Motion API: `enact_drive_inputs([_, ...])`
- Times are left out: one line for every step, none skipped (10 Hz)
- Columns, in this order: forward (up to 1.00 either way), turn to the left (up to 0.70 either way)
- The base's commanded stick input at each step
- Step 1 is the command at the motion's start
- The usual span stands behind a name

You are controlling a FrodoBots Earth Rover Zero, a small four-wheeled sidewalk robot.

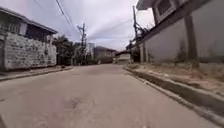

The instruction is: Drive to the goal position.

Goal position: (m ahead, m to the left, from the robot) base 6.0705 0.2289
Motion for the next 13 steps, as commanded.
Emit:
enact_drive_inputs([1.0,0.0])
enact_drive_inputs([1.0,0.0])
enact_drive_inputs([1.0,0.0])
enact_drive_inputs([1.0,0.0])
enact_drive_inputs([1.0,0.0])
enact_drive_inputs([1.0,0.0])
enact_drive_inputs([1.0,0.0])
enact_drive_inputs([1.0,0.0])
enact_drive_inputs([1.0,-0.12])
enact_drive_inputs([1.0,-0.39])
enact_drive_inputs([1.0,-0.18])
enact_drive_inputs([1.0,0.0])
enact_drive_inputs([1.0,0.0])
